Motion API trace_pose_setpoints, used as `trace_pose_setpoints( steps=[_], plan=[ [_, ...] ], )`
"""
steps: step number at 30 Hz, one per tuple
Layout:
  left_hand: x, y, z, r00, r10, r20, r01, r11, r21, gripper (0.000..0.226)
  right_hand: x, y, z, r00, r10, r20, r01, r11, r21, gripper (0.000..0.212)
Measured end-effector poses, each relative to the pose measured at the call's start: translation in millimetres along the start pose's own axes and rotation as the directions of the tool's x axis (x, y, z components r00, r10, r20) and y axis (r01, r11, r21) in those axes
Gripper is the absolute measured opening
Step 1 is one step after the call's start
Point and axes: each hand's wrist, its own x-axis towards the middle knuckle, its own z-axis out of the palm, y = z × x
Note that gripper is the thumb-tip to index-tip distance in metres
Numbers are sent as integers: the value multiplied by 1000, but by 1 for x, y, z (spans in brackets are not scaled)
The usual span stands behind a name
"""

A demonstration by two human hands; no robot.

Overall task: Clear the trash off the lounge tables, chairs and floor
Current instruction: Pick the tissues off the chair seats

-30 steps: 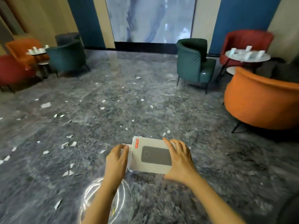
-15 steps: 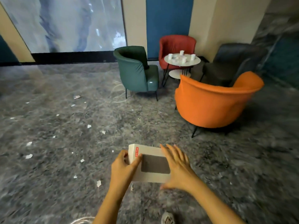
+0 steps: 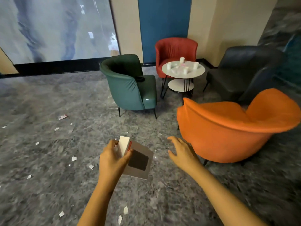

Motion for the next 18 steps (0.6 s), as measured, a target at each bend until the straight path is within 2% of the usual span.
trace_pose_setpoints(
  steps=[6,9,13,18],
  plan=[
    [177,-3,75,999,-1,47,5,997,-77,30,174,38,17,1000,-6,-6,6,999,-36,41],
    [281,7,109,996,49,68,-42,994,-102,36,271,61,10,997,52,-50,-55,996,-69,41],
    [409,29,143,991,113,71,-108,991,-82,43,386,82,-6,986,131,-98,-134,991,-19,42],
    [532,64,206,974,175,141,-160,980,-116,54,489,129,-14,960,225,-169,-226,974,12,41]
  ],
)
